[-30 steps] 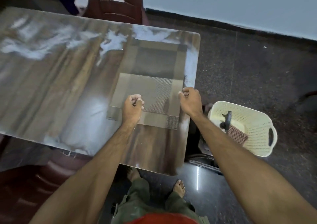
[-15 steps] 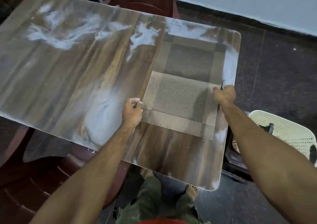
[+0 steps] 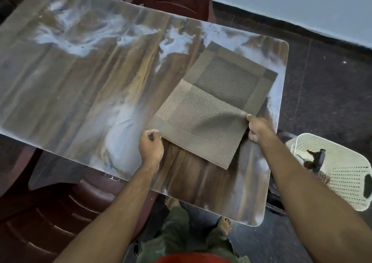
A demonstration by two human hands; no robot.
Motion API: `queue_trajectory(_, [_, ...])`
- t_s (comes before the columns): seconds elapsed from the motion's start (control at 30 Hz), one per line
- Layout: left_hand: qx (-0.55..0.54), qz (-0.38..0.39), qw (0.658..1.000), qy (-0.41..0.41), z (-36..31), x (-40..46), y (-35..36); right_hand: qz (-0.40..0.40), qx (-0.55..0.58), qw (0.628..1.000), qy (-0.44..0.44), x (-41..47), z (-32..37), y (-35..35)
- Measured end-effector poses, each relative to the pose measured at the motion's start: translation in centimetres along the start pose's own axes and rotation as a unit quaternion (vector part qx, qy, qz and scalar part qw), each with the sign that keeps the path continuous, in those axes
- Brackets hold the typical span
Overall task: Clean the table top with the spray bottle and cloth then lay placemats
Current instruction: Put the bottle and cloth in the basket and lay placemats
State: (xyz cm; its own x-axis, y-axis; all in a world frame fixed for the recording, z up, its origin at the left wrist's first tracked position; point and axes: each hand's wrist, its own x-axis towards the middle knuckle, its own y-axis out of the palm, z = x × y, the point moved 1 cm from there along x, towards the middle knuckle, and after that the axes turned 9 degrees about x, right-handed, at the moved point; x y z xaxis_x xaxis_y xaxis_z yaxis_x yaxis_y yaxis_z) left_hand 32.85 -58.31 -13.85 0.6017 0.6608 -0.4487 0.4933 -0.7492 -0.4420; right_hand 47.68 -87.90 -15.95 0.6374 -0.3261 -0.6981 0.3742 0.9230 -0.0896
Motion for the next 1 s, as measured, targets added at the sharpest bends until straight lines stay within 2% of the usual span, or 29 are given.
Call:
queue_trajectory(0.1, [-0.037, 0.060, 0.995, -0.063, 0.3, -1.1, -0.1, 0.031, 0.085, 0.996, 0.013, -2.6, -1.4, 1.7])
queue_trajectory(0.2, [-0.118, 0.134, 0.977, -0.113, -0.2, -1.5, -0.3, 0.056, 0.110, 0.992, 0.004, -5.4, -3.1, 2.8])
queue_trajectory(0.3, [-0.108, 0.096, 0.984, -0.104, 0.0, -0.1, -0.8, 0.100, 0.088, 0.991, 0.003, -7.3, -5.1, 2.7])
queue_trajectory(0.43, [-0.003, 0.035, 0.999, -0.033, 0.5, 2.6, -2.7, 0.185, 0.076, 0.979, 0.027, -8.2, -5.3, 1.3])
queue_trajectory(0.5, [0.039, 0.031, 0.999, 0.008, 0.0, 4.2, -4.2, 0.163, 0.136, 0.977, 0.029, -7.2, -4.3, 0.7])
queue_trajectory(0.57, [0.073, 0.061, 0.995, 0.036, -0.8, 6.1, -5.7, 0.116, 0.186, 0.975, 0.021, -5.9, -2.5, 0.2])
queue_trajectory(0.63, [0.067, 0.076, 0.994, 0.045, -2.0, 7.7, -7.3, 0.082, 0.196, 0.977, -0.002, -4.7, -0.8, -0.2])
queue_trajectory(0.7, [0.026, 0.078, 0.996, 0.029, -3.2, 8.6, -8.9, 0.052, 0.159, 0.986, -0.027, -4.1, 0.0, -0.6])
queue_trajectory(0.77, [-0.002, 0.106, 0.994, -0.007, -3.2, 9.6, -10.3, 0.056, 0.109, 0.991, -0.050, -3.9, 0.0, -0.8])
queue_trajectory(0.87, [0.036, 0.163, 0.985, -0.044, -1.2, 9.5, -11.3, 0.057, 0.012, 0.996, -0.069, -4.1, -0.4, -1.2])
queue_trajectory(1.0, [0.036, 0.183, 0.981, -0.046, 1.2, 8.1, -11.8, 0.057, -0.147, 0.985, -0.075, -4.5, -0.7, -1.8])
